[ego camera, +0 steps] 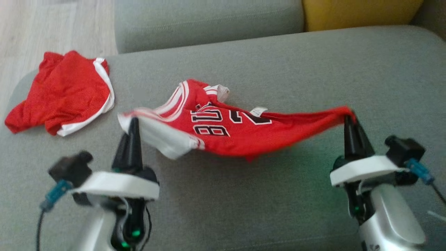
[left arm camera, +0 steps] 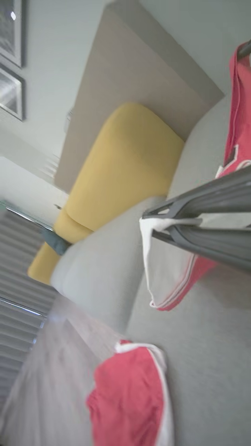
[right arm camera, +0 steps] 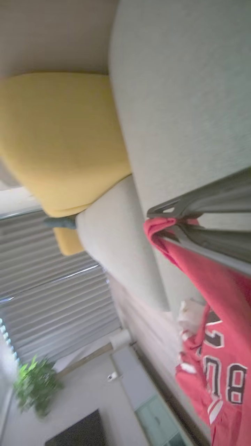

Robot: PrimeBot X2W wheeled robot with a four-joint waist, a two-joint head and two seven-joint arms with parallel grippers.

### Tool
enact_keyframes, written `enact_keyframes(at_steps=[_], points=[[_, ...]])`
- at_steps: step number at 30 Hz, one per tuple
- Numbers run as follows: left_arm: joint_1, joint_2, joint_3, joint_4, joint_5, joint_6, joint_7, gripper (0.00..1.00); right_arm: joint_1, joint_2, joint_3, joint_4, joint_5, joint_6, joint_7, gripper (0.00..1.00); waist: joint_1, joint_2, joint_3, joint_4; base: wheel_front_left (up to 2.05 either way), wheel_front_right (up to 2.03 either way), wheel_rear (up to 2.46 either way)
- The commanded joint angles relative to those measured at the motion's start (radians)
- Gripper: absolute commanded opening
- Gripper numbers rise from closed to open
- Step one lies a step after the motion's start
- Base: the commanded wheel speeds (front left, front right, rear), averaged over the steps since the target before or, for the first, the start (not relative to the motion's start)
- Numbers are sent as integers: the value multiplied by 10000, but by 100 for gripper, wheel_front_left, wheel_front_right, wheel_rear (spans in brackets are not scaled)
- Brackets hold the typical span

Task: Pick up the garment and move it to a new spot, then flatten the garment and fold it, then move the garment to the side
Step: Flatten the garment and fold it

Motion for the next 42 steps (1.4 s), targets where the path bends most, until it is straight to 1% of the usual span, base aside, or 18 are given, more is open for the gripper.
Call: enact_keyframes(at_steps=[1, 5, 9, 16, 20, 23, 24, 26, 29, 31, 33, 38, 39, 40, 41, 42], points=[[-658, 182, 397, -593, 63, -59, -107, 0, -206, -35, 266, -700, -14, 65, -134, 0, 0, 0, -182, -113, 0, 0, 0], [-1186, 472, 429, -1737, 277, -84, 35, 0, -23, -35, 182, -2671, -82, 65, -135, 0, 0, 0, -408, -216, 0, 0, 0], [-1908, 795, 426, -3051, 587, -24, 405, 0, 167, -35, -23, -4661, -185, 65, -12, 0, 0, 0, -526, -269, 0, 0, 0], [-3336, 1322, 357, -5149, 1176, 92, 1319, 0, 542, -35, -285, -8111, -376, 65, 1017, 0, 0, 0, -527, -374, 0, 0, 0], [-4242, 1616, 360, -6055, 1481, 109, 1892, 0, 568, -35, -519, -9936, -560, 65, 1660, 0, 0, 0, -353, -437, 0, 0, 0], [-4998, 1806, 327, -6402, 1651, 76, 2375, 0, 437, -35, -737, -11040, -664, 65, 2131, 0, 0, 0, -56, -465, 0, 0, 0], [-4998, 1806, 327, -6402, 1651, 76, 2375, 0, 437, -35, -737, -11040, -664, 65, 2131, 0, 0, 0, -56, -465, 0, 0, 0], [-5494, 1898, 289, -6363, 1718, 29, 2665, 0, 279, -45, -892, -11432, -755, 65, 2460, 0, 0, 0, 214, -496, 0, 0, 0], [-6180, 1953, 241, -5793, 1678, -69, 3004, 0, -96, -42, -1075, -11391, -732, 65, 2799, 0, 0, 0, 734, -522, 0, 0, 0], [-6701, 1961, 227, -5150, 1600, -177, 3161, 0, -588, -41, -1066, -10923, -509, 65, 2924, 0, 0, 0, 1170, -554, 0, 0, 0], [-7354, 2014, 235, -4330, 1627, -332, 3216, 0, -1334, -40, -1007, -10164, -409, 65, 2980, 0, 0, 0, 1598, -598, 0, 0, 0], [-9494, 1945, 193, -1823, 1855, -692, 3070, 0, -4087, -39, -720, -7532, -453, 65, 2810, 0, 0, 0, 2638, -709, 0, 0, 0], [-10508, 1903, 156, -796, 2150, -764, 2819, 0, -5336, -38, -695, -6288, -699, 65, 2559, 0, 0, 0, 3026, -755, 0, 0, 0], [-10508, 1903, 156, -796, 2150, -764, 2819, 0, -5336, -38, -695, -6288, -699, 65, 2559, 0, 0, 0, 3026, -755, 0, 0, 0], [-11000, 1853, 124, -280, 2287, -795, 2661, 0, -5950, -39, -665, -5675, -971, 65, 2410, 0, 0, 0, 3201, -761, 0, 0, 0], [-11913, 1730, 69, 726, 2562, -823, 2232, 0, -7089, -38, -669, -4446, -1215, 65, 2075, 0, 0, 0, 3467, -759, 0, 0, 0]])
